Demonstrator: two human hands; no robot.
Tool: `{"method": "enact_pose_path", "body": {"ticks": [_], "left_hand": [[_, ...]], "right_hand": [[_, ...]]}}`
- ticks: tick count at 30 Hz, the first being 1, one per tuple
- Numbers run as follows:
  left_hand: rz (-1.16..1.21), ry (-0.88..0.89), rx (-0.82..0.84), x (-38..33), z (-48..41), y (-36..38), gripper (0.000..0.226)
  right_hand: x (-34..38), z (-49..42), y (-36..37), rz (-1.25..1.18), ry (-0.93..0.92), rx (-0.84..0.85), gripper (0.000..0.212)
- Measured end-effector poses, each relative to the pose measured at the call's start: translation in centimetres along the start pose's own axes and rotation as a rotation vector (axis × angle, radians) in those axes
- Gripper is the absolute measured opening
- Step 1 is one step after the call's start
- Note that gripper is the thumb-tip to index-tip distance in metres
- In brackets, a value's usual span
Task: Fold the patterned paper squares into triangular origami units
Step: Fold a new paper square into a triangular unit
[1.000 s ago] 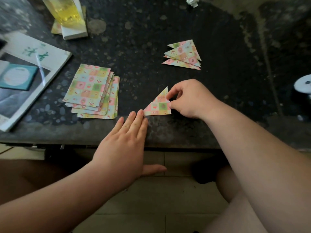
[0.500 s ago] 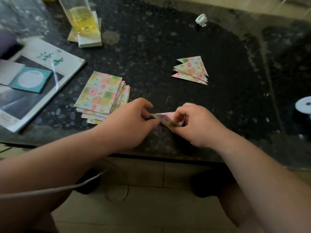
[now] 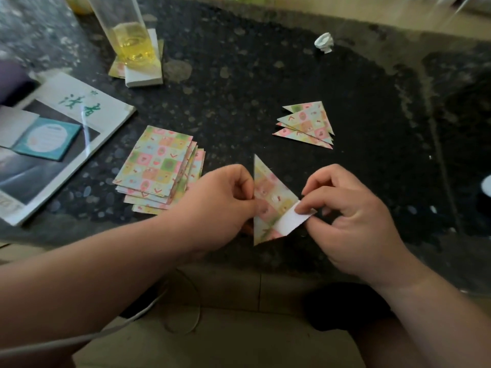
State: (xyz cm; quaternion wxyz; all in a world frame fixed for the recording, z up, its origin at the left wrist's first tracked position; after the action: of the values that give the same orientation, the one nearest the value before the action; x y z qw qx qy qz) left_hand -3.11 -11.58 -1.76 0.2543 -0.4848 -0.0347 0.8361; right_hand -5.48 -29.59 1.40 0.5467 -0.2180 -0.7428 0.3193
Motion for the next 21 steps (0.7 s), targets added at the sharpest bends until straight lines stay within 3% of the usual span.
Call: {"method": "enact_pose_path", "body": {"ticks": [4, 10, 15, 21], "left_hand": [[0.099, 0.052, -0.104, 0.1, -0.8, -0.8, 0.021], [0.196, 0.092, -0.05, 0.1, -0.8, -0.1, 0.025], [0.38, 0.107, -0.009, 0.3, -0.5, 0.4, 0.03], [0.498, 0.149, 0.032, -0.1, -0.1, 0.6, 0.033]], "right_hand": [[-0.5, -0.1, 0.0, -0.082, 0.079, 0.006, 0.031], [-1.1, -0.1, 1.2, -0.456, 0.279, 0.119, 0.029], [-1.2, 0.1, 2.0, -0.635, 0.411, 0.039, 0.008], [-1.6, -0.1, 2.4, -0.827, 0.518, -0.113, 0.019]]}}
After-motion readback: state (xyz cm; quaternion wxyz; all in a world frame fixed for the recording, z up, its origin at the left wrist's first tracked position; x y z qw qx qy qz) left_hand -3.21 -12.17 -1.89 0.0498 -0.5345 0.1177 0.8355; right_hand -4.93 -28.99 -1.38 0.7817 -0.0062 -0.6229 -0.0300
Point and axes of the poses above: each hand's wrist, its own z-axis away from the middle knuckle, its own y-axis out of the palm, x = y × z, the point moved 7 cm from there along -z, towards the middle knuckle, and after that the axes turned 2 degrees about -y, right-handed, at the moved point
